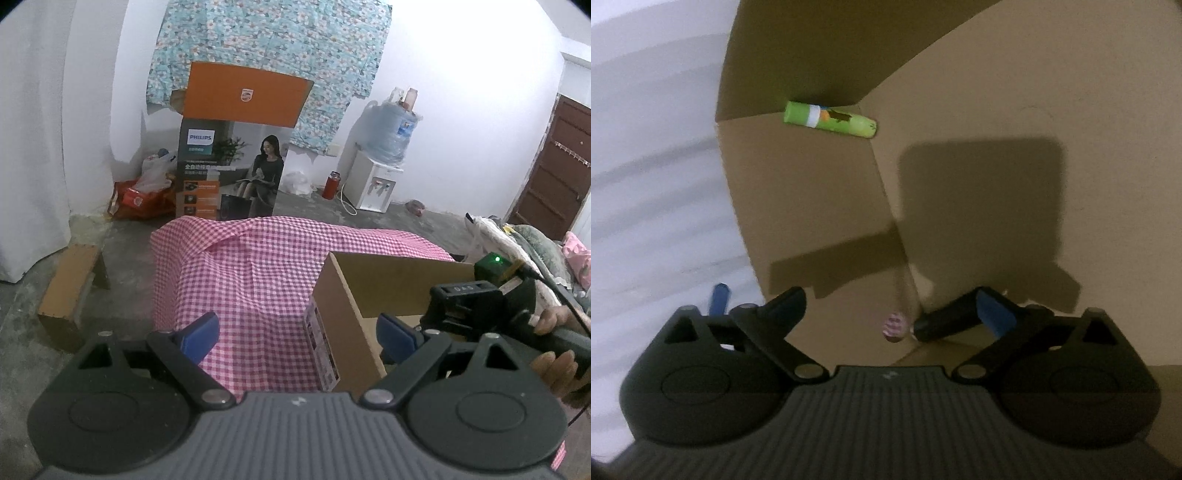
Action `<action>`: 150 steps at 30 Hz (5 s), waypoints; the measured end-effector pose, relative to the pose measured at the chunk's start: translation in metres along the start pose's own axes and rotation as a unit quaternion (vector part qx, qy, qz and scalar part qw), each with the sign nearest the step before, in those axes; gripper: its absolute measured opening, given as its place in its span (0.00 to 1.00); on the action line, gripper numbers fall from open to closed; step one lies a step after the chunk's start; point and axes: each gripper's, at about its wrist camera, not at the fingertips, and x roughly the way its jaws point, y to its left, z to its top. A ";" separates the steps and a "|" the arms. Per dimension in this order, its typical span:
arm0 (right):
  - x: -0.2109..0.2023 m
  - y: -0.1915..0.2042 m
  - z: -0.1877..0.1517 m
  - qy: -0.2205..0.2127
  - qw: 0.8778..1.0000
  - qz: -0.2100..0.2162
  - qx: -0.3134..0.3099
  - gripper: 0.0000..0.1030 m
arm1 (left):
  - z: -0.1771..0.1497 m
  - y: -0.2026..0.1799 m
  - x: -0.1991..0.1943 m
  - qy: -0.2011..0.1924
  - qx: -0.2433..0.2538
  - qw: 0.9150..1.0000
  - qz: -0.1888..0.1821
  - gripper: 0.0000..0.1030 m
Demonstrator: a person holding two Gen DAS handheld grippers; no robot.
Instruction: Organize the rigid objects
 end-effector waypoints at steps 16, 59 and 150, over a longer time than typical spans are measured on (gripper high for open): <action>-0.019 0.008 -0.006 -0.063 0.991 0.118 0.016 0.99 | -0.004 0.000 -0.005 -0.005 -0.008 1.000 -0.004 0.90; -0.176 0.019 -0.282 -0.330 0.896 0.011 -0.298 0.99 | -0.071 -0.071 -0.120 -0.051 0.009 0.996 -0.075 0.93; -0.071 -0.181 -0.282 -0.399 0.867 -0.175 -0.243 0.23 | -0.220 -0.270 0.029 0.125 0.282 0.941 -0.139 0.90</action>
